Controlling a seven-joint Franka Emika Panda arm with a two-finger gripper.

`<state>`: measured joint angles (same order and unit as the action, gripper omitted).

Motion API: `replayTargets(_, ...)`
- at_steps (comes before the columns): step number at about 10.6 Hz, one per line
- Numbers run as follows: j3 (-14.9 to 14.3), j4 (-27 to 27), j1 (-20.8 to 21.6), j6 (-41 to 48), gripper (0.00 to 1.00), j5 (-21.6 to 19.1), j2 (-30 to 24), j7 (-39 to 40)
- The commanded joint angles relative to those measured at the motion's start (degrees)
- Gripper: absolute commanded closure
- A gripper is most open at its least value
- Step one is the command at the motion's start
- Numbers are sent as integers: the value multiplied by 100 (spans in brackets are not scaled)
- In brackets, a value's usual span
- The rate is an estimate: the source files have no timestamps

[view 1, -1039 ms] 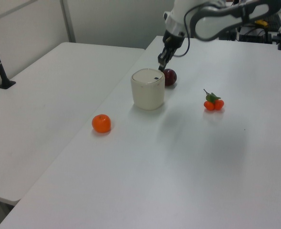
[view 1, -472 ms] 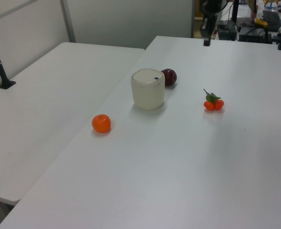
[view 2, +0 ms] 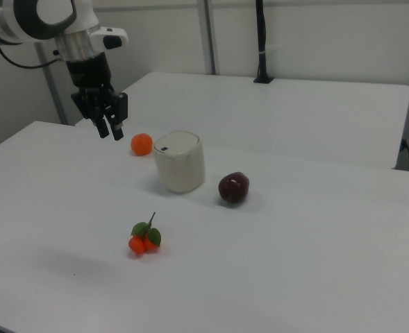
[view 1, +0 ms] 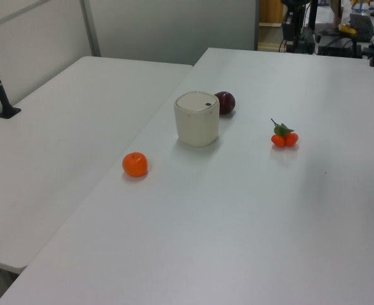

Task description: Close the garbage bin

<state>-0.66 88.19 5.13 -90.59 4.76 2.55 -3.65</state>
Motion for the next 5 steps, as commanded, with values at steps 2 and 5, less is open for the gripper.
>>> replayTargets(2, -40, 172, 23, -81, 0, 60, -97, 119)
replayTargets(5, -40, 163, 23, -64, 0, 60, -105, 93)
